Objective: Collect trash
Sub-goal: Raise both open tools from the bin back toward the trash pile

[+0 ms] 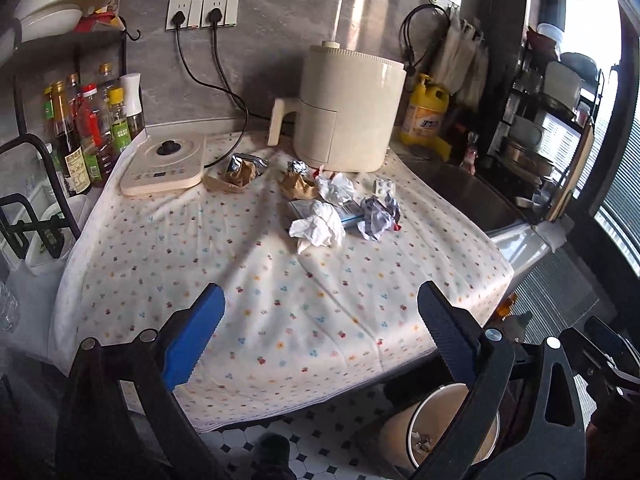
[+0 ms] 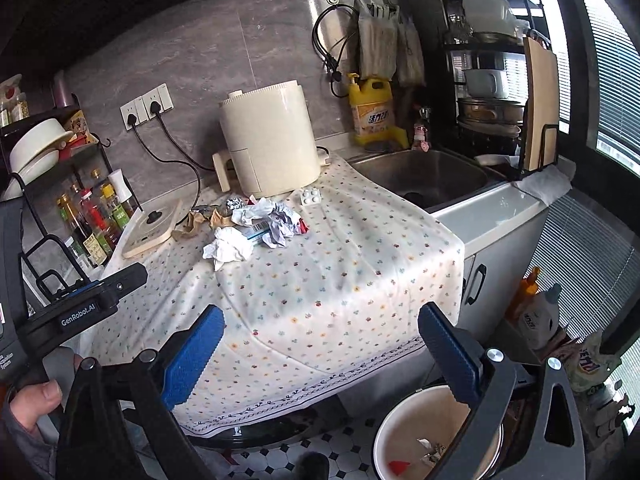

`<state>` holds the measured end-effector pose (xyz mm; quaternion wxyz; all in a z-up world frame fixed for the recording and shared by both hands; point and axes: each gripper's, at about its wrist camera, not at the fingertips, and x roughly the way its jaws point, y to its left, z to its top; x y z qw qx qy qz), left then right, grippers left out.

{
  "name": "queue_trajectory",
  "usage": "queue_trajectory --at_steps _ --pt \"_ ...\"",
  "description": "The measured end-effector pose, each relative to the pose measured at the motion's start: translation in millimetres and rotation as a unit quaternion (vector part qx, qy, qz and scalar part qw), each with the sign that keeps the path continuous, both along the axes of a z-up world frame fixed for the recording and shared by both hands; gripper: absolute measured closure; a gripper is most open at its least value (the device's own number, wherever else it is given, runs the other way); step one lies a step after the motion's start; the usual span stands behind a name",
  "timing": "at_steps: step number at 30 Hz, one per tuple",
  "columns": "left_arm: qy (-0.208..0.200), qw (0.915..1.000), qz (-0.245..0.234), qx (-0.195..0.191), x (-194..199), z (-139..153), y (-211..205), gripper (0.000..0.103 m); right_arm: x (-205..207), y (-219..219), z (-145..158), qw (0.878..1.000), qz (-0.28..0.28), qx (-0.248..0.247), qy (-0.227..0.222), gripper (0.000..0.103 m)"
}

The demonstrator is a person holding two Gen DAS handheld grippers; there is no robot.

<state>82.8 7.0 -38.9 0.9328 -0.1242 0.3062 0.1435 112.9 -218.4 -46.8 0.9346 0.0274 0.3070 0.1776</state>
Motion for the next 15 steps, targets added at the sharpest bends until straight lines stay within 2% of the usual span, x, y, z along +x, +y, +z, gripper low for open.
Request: queue_trajectory --at_steps 10,15 --pt "-0.019 0.9994 0.027 -0.008 24 4 59 0.007 38 60 8 1.0 0.009 0.006 -0.01 0.008" --pt "-0.014 0.9994 0.016 -0.027 50 -7 85 0.007 56 87 6 1.0 0.005 -0.007 -0.017 0.008"
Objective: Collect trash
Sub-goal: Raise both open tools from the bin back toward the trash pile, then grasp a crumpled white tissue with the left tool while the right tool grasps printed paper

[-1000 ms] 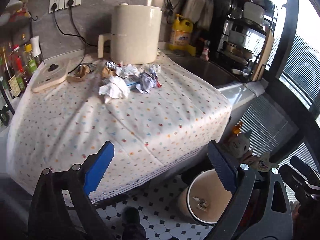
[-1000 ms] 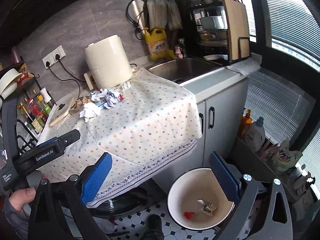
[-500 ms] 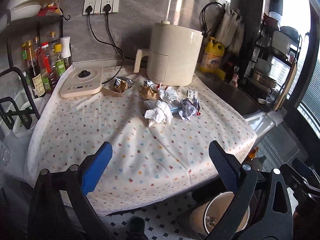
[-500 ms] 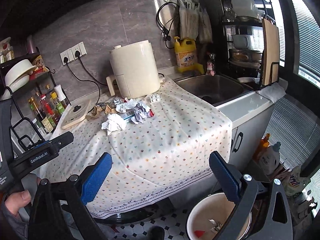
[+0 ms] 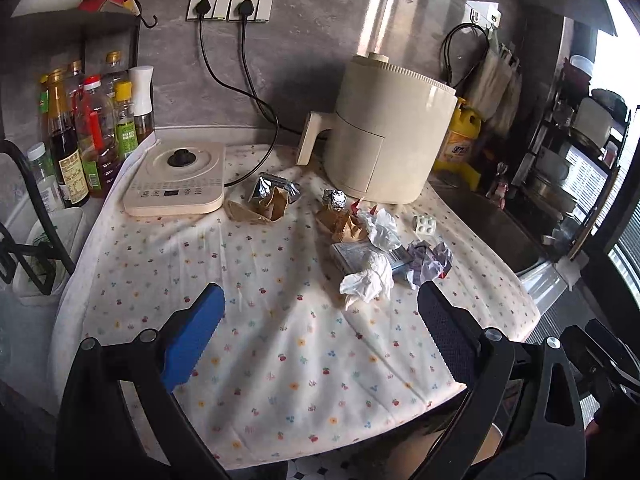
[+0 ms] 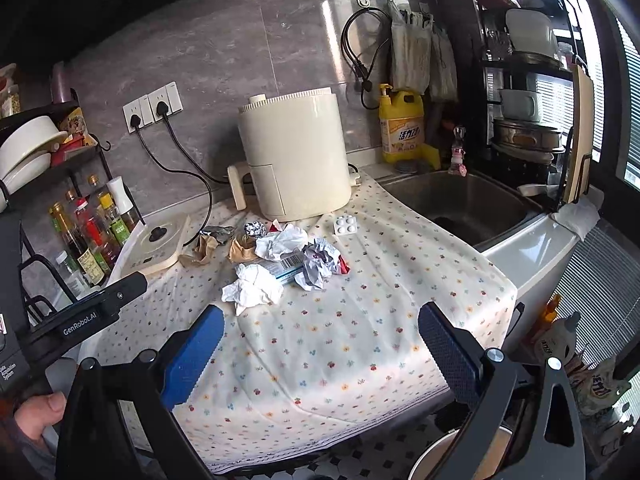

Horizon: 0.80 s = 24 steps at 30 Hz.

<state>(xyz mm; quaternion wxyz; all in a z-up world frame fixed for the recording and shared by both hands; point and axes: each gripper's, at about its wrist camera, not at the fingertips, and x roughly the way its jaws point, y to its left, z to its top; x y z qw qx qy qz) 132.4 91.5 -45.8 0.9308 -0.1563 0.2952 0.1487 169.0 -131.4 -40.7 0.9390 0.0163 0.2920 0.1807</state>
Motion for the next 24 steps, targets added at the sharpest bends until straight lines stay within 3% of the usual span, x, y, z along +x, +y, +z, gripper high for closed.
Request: queue_trajectory --at_steps 6,11,22,24 --pt "0.012 0.9989 -0.039 -0.023 39 -21 12 0.007 24 18 -15 0.999 -0.004 -0.02 0.024 0.008" --pt "0.031 0.9958 -0.077 -0.039 76 -39 9 0.011 46 18 -26 0.997 -0.043 -0.033 0.05 0.008" --pt "0.075 0.9874 -0.132 -0.044 140 -73 -8 0.014 74 11 -32 0.992 -0.1 -0.041 0.068 0.008" --pt "0.083 0.9858 -0.139 -0.046 147 -78 -10 0.023 77 10 -33 0.991 -0.108 -0.038 0.073 0.008"
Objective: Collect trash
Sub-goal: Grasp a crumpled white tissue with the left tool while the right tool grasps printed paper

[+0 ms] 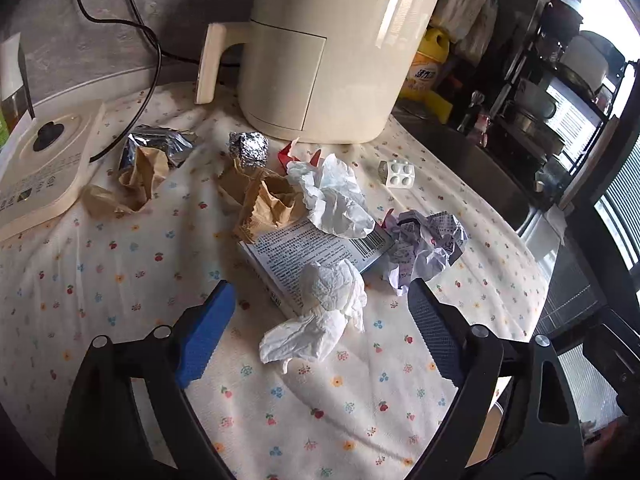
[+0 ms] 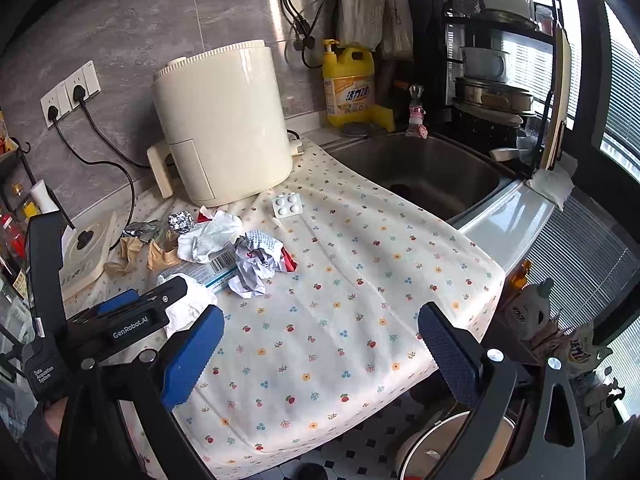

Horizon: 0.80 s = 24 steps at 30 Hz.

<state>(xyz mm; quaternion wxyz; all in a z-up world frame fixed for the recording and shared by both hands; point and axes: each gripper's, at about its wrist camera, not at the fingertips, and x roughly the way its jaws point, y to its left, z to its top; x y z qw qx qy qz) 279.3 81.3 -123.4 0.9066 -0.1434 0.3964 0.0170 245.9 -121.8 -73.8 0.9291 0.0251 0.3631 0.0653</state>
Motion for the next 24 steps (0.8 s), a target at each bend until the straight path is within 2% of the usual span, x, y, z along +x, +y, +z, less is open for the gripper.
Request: queue_trajectory --at_steps 1,2,3,5,8,15,20,24 --pt "0.008 1.0 -0.004 0.005 4 -3 -1 0.029 1 0 0 1.0 -0.002 0.0 0.002 0.008" --pt "0.019 0.9997 -0.007 0.011 8 -6 -3 0.045 3 -1 -1 1.0 -0.002 -0.001 0.003 0.008" --pt "0.029 0.9995 -0.008 0.011 12 -9 -3 0.068 5 0 -1 1.0 -0.002 -0.001 0.003 0.008" --pt "0.037 0.9993 -0.003 0.004 13 -12 1 0.086 8 3 -1 1.0 0.001 0.0 0.003 0.008" --pt "0.023 0.9996 0.006 0.015 7 -2 6 0.09 14 10 -2 1.0 0.01 0.001 0.0 0.008" --pt "-0.019 0.9985 0.044 0.026 -16 25 35 0.091 26 35 -9 0.999 0.044 0.008 -0.001 0.008" --pt "-0.027 0.9967 0.066 0.039 -24 32 54 0.091 37 51 -18 0.998 0.062 0.017 0.004 0.01" --pt "-0.03 0.9949 0.084 0.047 -26 34 68 0.091 51 62 -26 0.997 0.072 0.02 0.012 0.016"
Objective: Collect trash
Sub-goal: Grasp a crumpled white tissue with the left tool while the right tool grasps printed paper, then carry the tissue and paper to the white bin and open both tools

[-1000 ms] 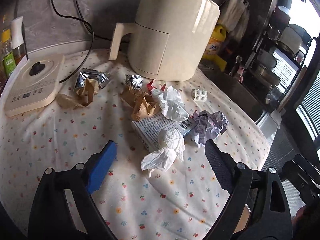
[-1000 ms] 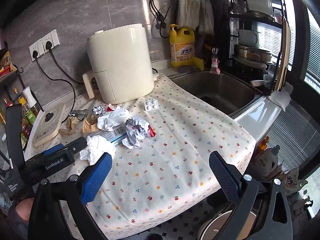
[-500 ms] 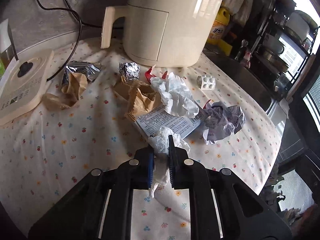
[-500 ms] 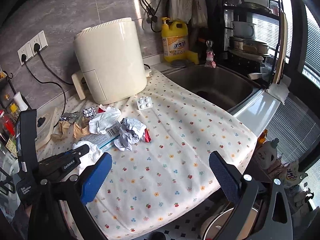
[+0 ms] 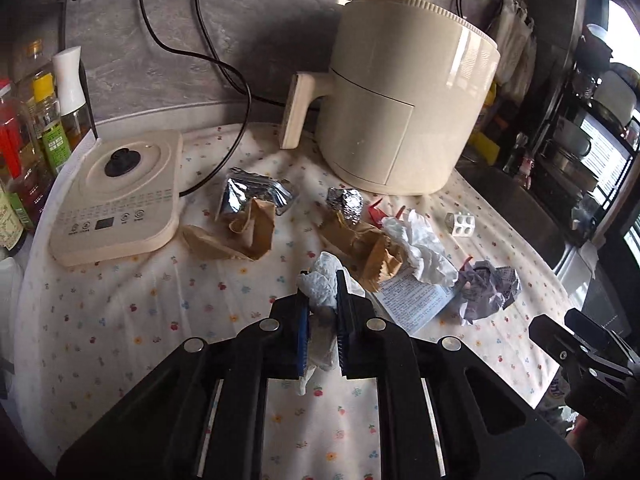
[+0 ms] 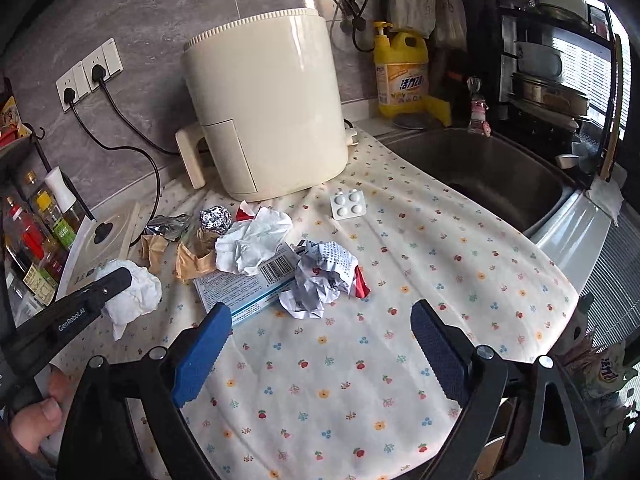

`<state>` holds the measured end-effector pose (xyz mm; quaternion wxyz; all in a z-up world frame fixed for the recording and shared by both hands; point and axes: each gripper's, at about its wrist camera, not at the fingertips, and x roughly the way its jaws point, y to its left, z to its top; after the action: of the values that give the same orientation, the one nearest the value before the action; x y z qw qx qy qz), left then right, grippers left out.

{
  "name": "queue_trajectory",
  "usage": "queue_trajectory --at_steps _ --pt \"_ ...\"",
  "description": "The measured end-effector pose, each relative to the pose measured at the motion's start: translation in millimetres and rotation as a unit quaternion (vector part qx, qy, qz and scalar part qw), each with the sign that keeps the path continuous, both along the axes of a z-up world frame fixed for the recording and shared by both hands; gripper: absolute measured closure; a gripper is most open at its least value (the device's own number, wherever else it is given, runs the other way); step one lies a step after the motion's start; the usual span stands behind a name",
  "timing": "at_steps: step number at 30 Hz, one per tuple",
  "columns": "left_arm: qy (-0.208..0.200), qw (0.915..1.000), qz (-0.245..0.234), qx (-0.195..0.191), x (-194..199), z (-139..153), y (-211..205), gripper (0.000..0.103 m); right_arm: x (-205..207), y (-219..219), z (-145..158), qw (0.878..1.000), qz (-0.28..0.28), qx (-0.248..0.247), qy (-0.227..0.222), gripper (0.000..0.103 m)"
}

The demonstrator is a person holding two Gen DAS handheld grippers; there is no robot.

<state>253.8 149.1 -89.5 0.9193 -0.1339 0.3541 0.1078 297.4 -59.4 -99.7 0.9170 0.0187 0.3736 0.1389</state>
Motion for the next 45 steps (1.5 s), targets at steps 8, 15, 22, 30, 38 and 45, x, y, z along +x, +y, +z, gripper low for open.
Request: queue_trajectory --at_steps 8,15,22,30,38,45 --pt "0.0 0.9999 0.016 0.003 15 -4 19 0.091 31 15 -15 1.0 0.002 -0.003 0.012 0.016" --pt "0.008 0.9998 0.018 0.007 37 -9 24 0.091 63 13 -33 0.999 -0.009 -0.007 0.033 0.016" --pt "0.0 0.9993 0.031 0.02 41 -2 23 0.091 73 11 -39 0.999 -0.017 -0.004 0.04 0.075" --pt "-0.008 0.9987 0.046 0.022 20 10 12 0.091 41 2 -24 0.999 -0.004 0.011 0.033 0.076" --pt "-0.022 0.9984 0.045 0.027 -8 24 -19 0.091 10 -24 -7 1.0 0.008 0.02 0.022 0.076" --pt "-0.033 0.9983 0.038 0.03 -36 36 -51 0.091 -24 -51 5 0.999 0.017 0.028 0.012 0.076"
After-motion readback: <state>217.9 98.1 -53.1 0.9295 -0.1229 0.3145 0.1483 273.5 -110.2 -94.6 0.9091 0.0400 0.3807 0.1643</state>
